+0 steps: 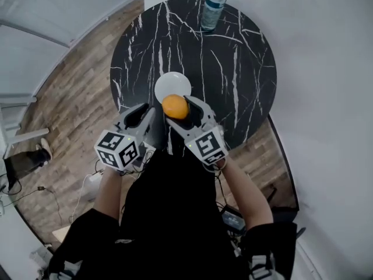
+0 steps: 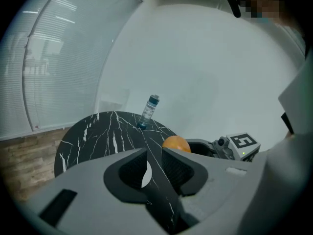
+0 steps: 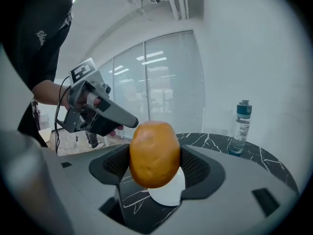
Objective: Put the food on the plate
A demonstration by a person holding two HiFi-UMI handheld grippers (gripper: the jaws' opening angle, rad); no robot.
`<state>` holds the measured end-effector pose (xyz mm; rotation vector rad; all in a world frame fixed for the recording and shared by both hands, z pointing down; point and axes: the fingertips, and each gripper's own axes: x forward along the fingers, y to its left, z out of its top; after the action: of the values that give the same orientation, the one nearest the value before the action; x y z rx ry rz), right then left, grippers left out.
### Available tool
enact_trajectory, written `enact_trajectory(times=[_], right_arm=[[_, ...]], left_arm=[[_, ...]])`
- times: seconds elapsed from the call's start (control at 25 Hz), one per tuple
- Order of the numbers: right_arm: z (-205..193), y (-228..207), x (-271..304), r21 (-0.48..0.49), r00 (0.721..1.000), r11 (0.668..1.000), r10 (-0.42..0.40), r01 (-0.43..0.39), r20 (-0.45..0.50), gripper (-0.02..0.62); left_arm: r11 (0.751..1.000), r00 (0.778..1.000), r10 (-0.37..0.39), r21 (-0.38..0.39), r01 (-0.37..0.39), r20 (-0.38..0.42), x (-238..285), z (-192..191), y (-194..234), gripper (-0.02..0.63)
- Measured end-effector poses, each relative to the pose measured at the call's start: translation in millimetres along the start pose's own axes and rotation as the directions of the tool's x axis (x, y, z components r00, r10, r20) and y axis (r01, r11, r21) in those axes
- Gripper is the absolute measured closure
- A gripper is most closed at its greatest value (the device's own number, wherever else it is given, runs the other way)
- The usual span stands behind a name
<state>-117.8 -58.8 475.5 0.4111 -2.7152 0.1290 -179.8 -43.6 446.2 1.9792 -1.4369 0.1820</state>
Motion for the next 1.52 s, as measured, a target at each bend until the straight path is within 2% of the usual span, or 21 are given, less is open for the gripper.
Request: enact_trajectory(times=[0.28,0.44,0.56,0.8,0.96,1.12,1.32,1.44,1.52], right_arm=[[-16,-5,24,0.030,0.993,0.992,0.121,-0.121,0.014,0.279],[-26,-7,33,0.023,0.987,0.986,0.162,-0.162,0.013,0.279],[-30,-8,35,0.024,0.983,0.983,0.182,-0.183,0.022,0.279],[-25,-7,37,0.017,0.972,0.973,0.230,-0.231,0.055,0.279],[-27,-5,40,0.003,0.969,0.970,0.241,-0.242,0.047,0.279],[-32,-7,41,0.052,0.964,0.962,0.265,-0.266,0.035,0.279],[-48,-8,42,0.096,0.960,0.956,0.280,-0.276,-0.020,0.275],[-55,-13,40,0.116,0.961,0.956,0.274,-0.270,-0.025,0.275],[-59,-18,37,0.133,0.962,0.955,0.271,-0.265,-0.028,0.275]], left_arm=[[0.995,0.998,-0.033,-0.099,0.028,-0.047,21,-9,-1,0.420],[0.976,0.997,-0.062,-0.211,0.053,-0.035,36,-12,2,0.377],[0.971,0.997,-0.070,-0.230,0.059,-0.041,44,-14,2,0.359],[0.973,0.994,-0.091,-0.220,0.075,-0.064,64,-20,-4,0.348],[0.976,0.994,-0.076,-0.208,0.057,-0.085,74,-25,-4,0.348],[0.979,0.993,-0.058,-0.199,0.037,-0.098,79,-29,-3,0.349],[0.989,0.989,0.007,-0.146,-0.029,-0.145,87,-39,4,0.349],[0.988,0.987,0.048,-0.140,-0.069,-0.151,90,-39,9,0.350],[0.989,0.983,0.085,-0.108,-0.104,-0.165,91,-41,13,0.350]])
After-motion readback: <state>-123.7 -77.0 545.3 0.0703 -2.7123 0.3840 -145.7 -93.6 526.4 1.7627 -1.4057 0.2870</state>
